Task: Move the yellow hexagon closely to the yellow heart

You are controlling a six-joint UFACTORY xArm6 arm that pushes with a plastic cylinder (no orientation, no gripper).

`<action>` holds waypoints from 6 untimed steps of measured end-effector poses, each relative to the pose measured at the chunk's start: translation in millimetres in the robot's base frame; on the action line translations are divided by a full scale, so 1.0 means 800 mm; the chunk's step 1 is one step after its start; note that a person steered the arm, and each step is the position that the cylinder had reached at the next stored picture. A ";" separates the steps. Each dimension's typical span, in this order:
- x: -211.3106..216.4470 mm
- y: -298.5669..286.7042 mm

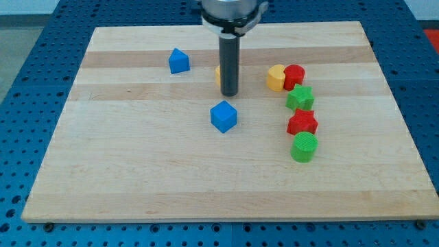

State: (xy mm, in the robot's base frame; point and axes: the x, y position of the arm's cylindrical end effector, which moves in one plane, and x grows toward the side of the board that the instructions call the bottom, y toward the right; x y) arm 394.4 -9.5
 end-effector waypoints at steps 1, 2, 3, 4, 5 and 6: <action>0.014 -0.048; 0.011 -0.070; -0.037 -0.037; -0.037 -0.029; -0.043 0.000; -0.043 0.041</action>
State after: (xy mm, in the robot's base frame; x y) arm 360.0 23.1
